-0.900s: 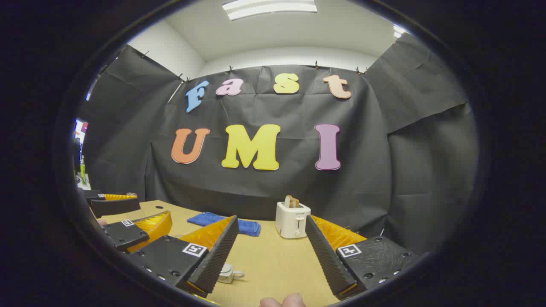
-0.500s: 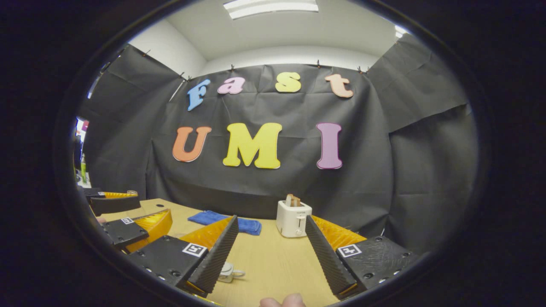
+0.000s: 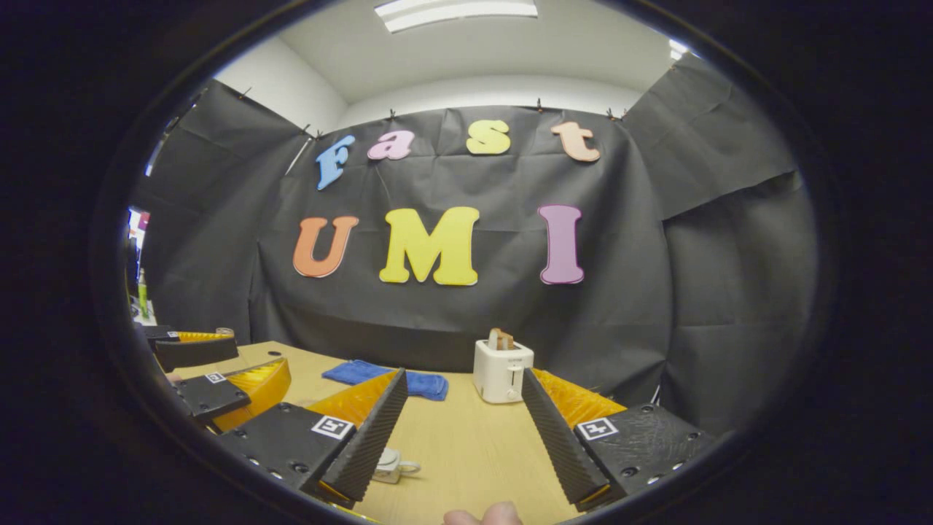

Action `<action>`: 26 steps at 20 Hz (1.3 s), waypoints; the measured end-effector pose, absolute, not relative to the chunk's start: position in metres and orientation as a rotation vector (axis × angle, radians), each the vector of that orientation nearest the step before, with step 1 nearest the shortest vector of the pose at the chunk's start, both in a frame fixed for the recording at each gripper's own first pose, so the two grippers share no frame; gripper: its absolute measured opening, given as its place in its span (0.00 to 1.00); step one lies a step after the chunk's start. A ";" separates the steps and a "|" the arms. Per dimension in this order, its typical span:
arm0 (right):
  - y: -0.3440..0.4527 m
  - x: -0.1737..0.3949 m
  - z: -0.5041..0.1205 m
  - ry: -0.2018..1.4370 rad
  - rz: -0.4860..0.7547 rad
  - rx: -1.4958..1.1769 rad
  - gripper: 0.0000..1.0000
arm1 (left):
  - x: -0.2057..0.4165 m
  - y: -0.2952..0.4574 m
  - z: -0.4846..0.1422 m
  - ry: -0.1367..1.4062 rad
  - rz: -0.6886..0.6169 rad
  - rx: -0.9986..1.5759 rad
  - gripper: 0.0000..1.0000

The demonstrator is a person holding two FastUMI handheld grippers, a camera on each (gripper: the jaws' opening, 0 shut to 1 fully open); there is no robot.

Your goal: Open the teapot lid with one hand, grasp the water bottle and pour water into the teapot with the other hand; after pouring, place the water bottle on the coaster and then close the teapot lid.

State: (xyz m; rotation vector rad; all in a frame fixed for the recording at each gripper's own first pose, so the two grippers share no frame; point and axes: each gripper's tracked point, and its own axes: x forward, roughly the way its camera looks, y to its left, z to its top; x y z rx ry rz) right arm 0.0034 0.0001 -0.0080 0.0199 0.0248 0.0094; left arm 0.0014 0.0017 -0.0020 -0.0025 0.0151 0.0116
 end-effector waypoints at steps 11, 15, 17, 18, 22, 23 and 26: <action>-0.005 0.002 -0.014 0.036 0.006 0.029 0.95 | 0.000 0.001 0.001 -0.004 0.014 0.011 0.99; -0.008 0.003 -0.018 0.042 0.001 0.034 0.95 | 0.000 0.001 0.000 -0.004 0.016 0.013 0.99; -0.010 0.004 -0.024 0.058 0.006 0.036 0.97 | 0.001 0.002 -0.002 0.002 0.016 0.008 0.99; -0.011 0.004 -0.028 0.070 0.010 0.031 0.97 | 0.002 0.002 -0.003 0.008 0.019 0.008 0.99; -0.021 0.005 -0.036 0.091 0.023 0.050 0.95 | 0.002 0.003 -0.004 0.011 0.038 0.017 0.99; -0.024 0.006 -0.038 0.096 0.025 0.058 0.97 | 0.003 0.002 -0.004 0.012 0.039 0.016 0.99; -0.028 0.007 -0.046 0.110 0.037 0.078 0.97 | 0.000 0.001 -0.012 0.028 0.042 0.016 0.99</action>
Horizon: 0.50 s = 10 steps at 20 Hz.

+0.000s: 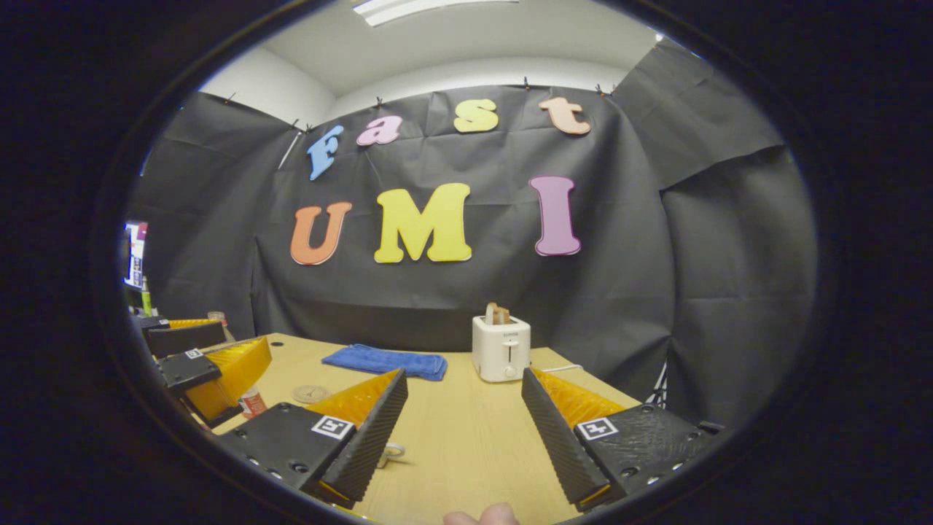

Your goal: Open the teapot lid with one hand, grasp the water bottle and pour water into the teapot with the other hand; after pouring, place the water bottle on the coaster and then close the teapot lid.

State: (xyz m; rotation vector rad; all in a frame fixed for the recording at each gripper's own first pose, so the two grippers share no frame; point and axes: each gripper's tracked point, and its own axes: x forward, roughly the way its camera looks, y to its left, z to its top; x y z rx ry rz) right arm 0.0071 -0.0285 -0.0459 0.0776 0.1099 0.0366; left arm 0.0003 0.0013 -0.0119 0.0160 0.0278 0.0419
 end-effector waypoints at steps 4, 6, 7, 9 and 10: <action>-0.025 0.008 -0.064 0.135 0.074 0.079 0.96 | -0.021 -0.003 -0.032 0.078 0.064 0.048 0.99; -0.020 0.008 -0.078 0.160 0.097 0.089 0.96 | -0.028 0.002 -0.034 0.082 0.077 0.057 0.99; -0.017 0.008 -0.085 0.174 0.110 0.090 0.94 | -0.032 0.004 -0.038 0.091 0.083 0.059 0.99; -0.006 0.008 -0.098 0.204 0.138 0.083 0.96 | -0.040 0.008 -0.045 0.108 0.091 0.059 0.99; 0.001 0.008 -0.103 0.215 0.154 0.075 0.95 | -0.044 0.013 -0.047 0.118 0.100 0.057 0.99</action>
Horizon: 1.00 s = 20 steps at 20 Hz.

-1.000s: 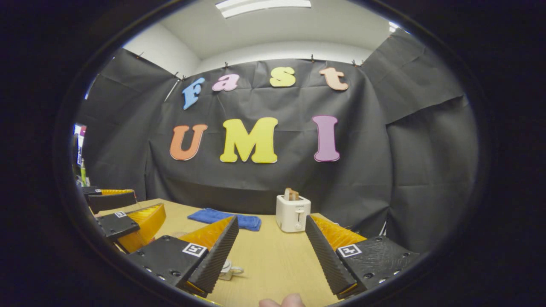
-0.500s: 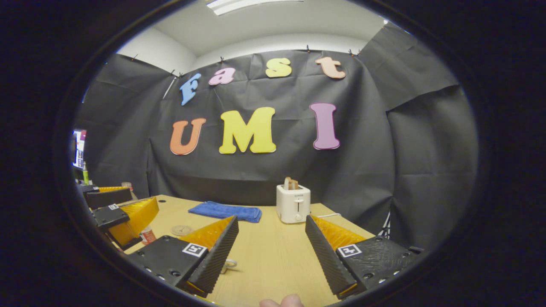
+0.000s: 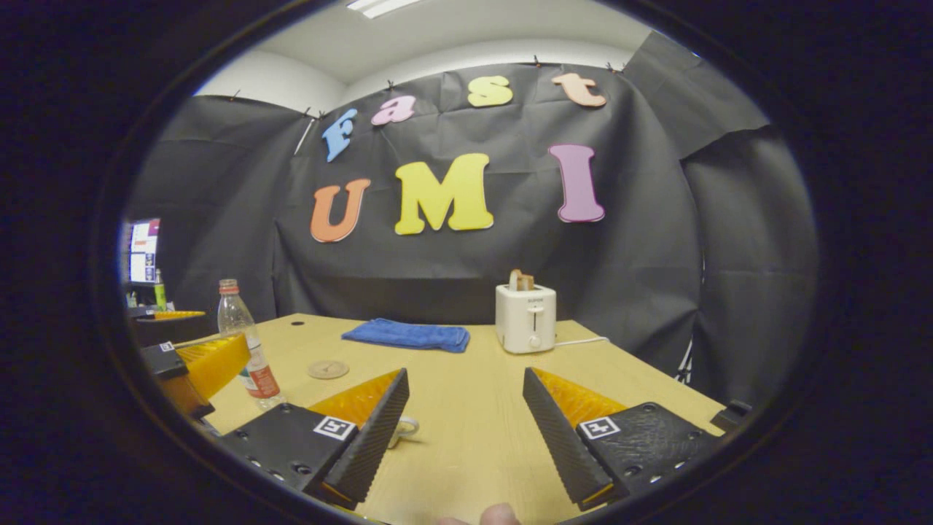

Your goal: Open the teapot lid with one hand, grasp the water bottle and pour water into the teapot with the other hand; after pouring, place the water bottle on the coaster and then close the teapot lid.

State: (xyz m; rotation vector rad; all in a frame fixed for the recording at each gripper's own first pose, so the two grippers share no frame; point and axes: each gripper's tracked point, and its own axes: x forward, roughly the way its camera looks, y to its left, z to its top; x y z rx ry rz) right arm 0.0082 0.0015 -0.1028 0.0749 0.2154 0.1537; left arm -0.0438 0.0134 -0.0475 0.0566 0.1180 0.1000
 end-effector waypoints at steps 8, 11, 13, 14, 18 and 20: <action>0.071 0.027 -0.125 0.263 0.273 0.035 0.96 | -0.061 0.061 -0.068 0.173 0.165 0.020 0.99; 0.089 0.037 -0.136 0.279 0.289 0.003 0.96 | -0.062 0.076 -0.073 0.189 0.179 0.006 0.99; 0.097 0.044 -0.146 0.300 0.287 -0.011 0.95 | -0.063 0.085 -0.075 0.194 0.186 0.000 0.99; 0.097 0.046 -0.152 0.314 0.279 -0.016 0.95 | -0.063 0.089 -0.076 0.193 0.190 -0.003 0.99; 0.106 0.054 -0.162 0.350 0.256 0.000 0.87 | -0.066 0.102 -0.079 0.191 0.210 -0.011 0.99; 0.113 0.055 -0.163 0.360 0.265 -0.006 0.76 | -0.067 0.105 -0.079 0.187 0.211 -0.016 0.99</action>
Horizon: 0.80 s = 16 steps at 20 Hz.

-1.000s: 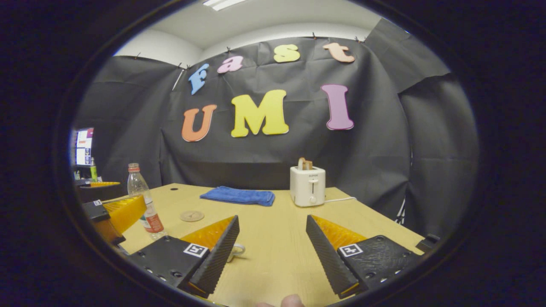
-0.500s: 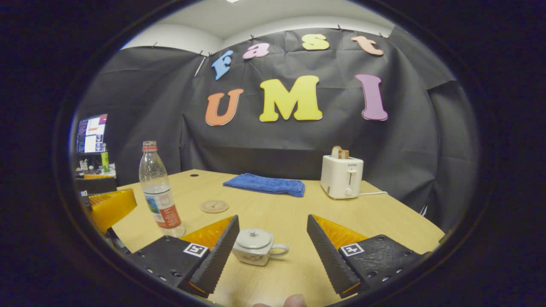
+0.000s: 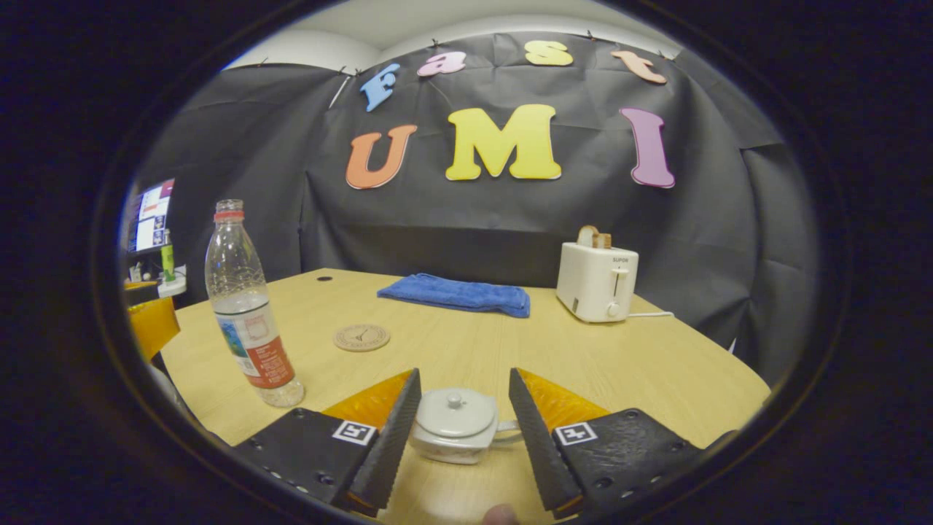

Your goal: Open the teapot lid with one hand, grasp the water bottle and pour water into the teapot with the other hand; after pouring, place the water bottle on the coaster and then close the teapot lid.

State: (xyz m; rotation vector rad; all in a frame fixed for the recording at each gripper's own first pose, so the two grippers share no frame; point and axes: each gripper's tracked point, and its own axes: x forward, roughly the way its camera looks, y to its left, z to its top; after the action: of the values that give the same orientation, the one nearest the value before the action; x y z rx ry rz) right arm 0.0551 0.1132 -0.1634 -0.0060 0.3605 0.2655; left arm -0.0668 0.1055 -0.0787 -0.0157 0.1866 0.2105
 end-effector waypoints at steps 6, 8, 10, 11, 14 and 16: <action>0.121 0.058 -0.166 0.384 0.254 -0.011 0.40 | -0.066 0.113 -0.084 0.188 0.211 -0.022 0.99; 0.113 0.056 -0.159 0.373 0.230 -0.015 0.25 | -0.066 0.116 -0.083 0.185 0.216 -0.027 0.99; 0.116 0.061 -0.169 0.391 0.249 0.000 0.07 | -0.067 0.117 -0.084 0.186 0.219 -0.031 0.99; 0.117 0.062 -0.164 0.394 0.261 0.009 0.08 | -0.066 0.118 -0.084 0.185 0.218 -0.035 0.99; 0.117 0.061 -0.167 0.391 0.276 0.022 0.01 | -0.065 0.116 -0.086 0.186 0.208 -0.033 0.99; 0.118 0.061 -0.164 0.379 0.283 0.015 0.01 | -0.062 0.114 -0.090 0.195 0.190 -0.028 0.99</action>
State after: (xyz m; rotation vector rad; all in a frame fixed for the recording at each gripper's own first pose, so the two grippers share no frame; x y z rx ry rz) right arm 0.0614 0.1179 -0.1638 0.0150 0.3791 0.2835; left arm -0.0621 0.1136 -0.0899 -0.0285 0.1949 0.1901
